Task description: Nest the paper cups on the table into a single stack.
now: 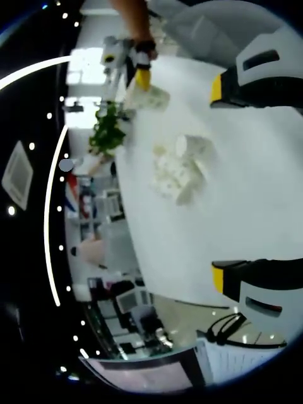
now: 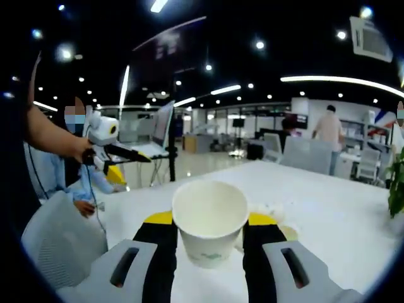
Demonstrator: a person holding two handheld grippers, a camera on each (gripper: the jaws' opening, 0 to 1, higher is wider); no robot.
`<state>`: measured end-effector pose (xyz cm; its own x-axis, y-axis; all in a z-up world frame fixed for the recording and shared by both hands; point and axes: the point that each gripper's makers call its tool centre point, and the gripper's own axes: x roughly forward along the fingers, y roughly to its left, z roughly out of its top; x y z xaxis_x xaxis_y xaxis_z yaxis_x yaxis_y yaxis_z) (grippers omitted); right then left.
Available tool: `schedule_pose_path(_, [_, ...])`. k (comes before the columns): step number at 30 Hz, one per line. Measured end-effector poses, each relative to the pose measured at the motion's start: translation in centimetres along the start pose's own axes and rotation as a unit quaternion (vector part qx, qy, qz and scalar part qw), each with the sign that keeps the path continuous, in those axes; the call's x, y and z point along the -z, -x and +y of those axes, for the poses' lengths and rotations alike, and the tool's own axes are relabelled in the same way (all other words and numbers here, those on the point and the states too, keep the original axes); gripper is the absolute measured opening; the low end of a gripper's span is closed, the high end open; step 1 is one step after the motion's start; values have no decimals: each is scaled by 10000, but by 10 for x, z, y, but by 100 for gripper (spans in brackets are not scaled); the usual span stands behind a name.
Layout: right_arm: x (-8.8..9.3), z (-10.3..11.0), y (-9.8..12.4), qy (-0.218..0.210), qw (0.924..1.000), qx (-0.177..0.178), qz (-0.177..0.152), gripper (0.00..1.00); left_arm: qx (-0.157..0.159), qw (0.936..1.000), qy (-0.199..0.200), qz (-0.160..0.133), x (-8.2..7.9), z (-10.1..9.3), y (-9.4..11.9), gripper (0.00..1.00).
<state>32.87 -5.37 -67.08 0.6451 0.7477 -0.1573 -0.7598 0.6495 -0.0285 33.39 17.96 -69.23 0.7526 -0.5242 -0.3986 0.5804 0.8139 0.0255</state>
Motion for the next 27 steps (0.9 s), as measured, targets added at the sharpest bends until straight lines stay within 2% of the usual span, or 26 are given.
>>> schedule_pose_path(6, [-15,10,7,56,9996,-95,-264,37,24,10000,-60,16,0,-3,-1,99])
schedule_pose_path(14, [-18,18,9,123,9990,-220,-360,37,7,10000,-59,38,3,-5,1,99])
schedule_pose_path(20, [-3,17,7,121,9991,-219,-328,36,-33,10000,-3,30,4,-4,2,99])
schedule_pose_path(27, [26,24,2,198,9992,-297,-188,36,-37,10000,20,84,10,-5,0,99])
